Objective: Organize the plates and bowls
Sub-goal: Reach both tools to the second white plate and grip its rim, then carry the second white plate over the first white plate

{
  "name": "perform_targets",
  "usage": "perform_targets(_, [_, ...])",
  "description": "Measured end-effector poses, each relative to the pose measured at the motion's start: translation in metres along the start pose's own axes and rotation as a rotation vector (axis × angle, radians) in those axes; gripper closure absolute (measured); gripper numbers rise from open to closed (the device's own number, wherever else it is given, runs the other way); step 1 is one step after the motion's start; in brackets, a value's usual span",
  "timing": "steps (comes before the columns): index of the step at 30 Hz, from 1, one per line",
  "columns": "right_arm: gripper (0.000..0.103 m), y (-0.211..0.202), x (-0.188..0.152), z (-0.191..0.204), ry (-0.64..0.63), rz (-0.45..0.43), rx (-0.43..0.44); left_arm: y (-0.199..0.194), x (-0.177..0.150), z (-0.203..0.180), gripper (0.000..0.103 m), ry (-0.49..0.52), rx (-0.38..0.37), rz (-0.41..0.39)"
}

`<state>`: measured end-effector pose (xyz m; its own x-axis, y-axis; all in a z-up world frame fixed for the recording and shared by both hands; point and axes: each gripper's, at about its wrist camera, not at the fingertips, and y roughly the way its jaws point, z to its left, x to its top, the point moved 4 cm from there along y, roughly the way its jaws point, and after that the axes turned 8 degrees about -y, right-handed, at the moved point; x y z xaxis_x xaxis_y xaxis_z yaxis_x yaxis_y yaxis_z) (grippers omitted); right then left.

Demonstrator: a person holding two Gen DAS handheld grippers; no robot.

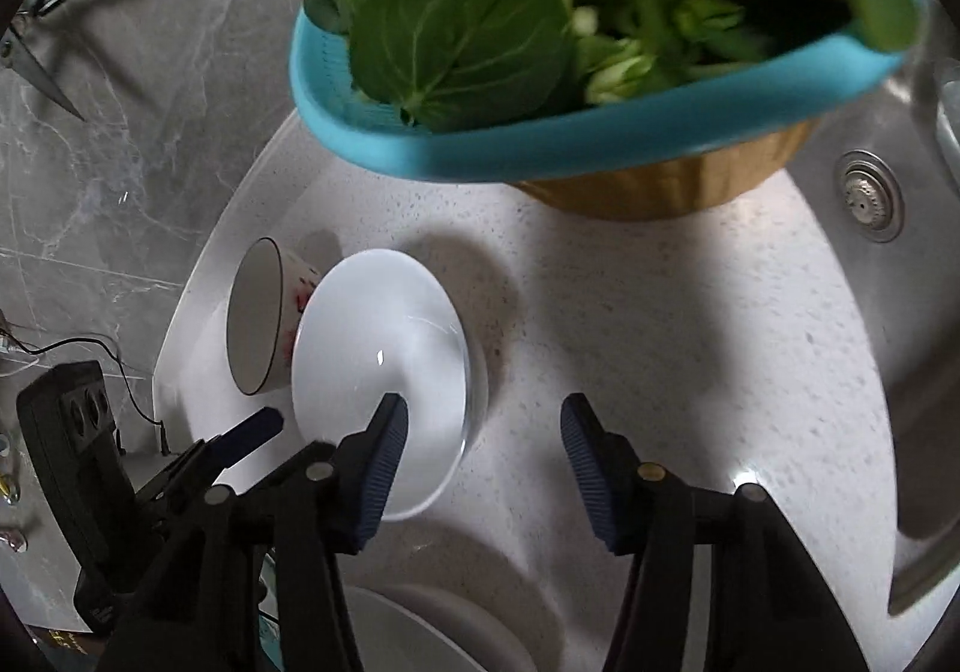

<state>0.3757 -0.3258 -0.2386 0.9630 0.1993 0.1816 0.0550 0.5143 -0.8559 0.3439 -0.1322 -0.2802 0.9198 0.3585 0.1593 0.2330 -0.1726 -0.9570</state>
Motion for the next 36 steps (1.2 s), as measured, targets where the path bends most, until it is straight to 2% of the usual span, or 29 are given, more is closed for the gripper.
perform_targets(1, [0.046,0.004,0.002,0.0,-0.004,0.006,0.0,0.006,0.003,0.002,0.034,-0.013,0.001,0.007])
perform_targets(2, [0.046,0.007,0.004,-0.001,-0.004,0.01,0.001,0.009,0.005,0.003,0.035,-0.021,0.003,0.01])
perform_targets(12, [0.046,0.016,0.013,-0.006,0.024,-0.015,-0.007,0.03,0.015,0.011,0.035,-0.058,0.007,-0.001])
perform_targets(14, [0.046,0.018,0.01,-0.005,0.026,-0.017,-0.01,0.035,0.016,0.011,0.043,-0.053,0.009,0.001])
perform_targets(15, [0.046,0.02,0.011,-0.004,0.025,-0.012,-0.01,0.037,0.016,0.011,0.052,-0.052,0.009,0.006])
perform_targets(16, [0.046,0.022,0.009,-0.004,0.024,-0.005,-0.011,0.04,0.017,0.011,0.057,-0.055,0.005,0.012])
perform_targets(24, [0.046,0.032,0.012,0.001,0.005,-0.003,-0.044,0.048,0.019,0.004,0.073,-0.041,-0.01,0.024])
perform_targets(25, [0.047,0.033,0.012,0.001,0.0,0.0,-0.051,0.05,0.019,0.003,0.075,-0.041,-0.013,0.024])
perform_targets(28, [0.064,0.035,0.014,0.004,-0.021,0.006,-0.08,0.047,0.02,0.001,0.083,-0.037,-0.027,0.018])
perform_targets(29, [0.076,0.036,0.014,0.004,-0.024,0.006,-0.084,0.046,0.021,-0.001,0.086,-0.03,-0.027,0.017])
perform_targets(30, [0.081,0.036,0.014,0.004,-0.031,0.005,-0.086,0.044,0.021,-0.003,0.091,-0.021,-0.026,0.015])
perform_targets(31, [0.082,0.036,0.014,0.006,-0.042,0.005,-0.09,0.044,0.021,-0.007,0.092,-0.006,-0.019,0.011])
perform_targets(33, [0.093,0.034,0.014,0.011,-0.077,0.001,-0.1,0.043,0.021,-0.011,0.092,0.004,-0.016,0.01])
perform_targets(36, [0.094,0.034,0.015,0.014,-0.095,0.001,-0.116,0.042,0.021,-0.01,0.094,-0.006,-0.027,0.012])
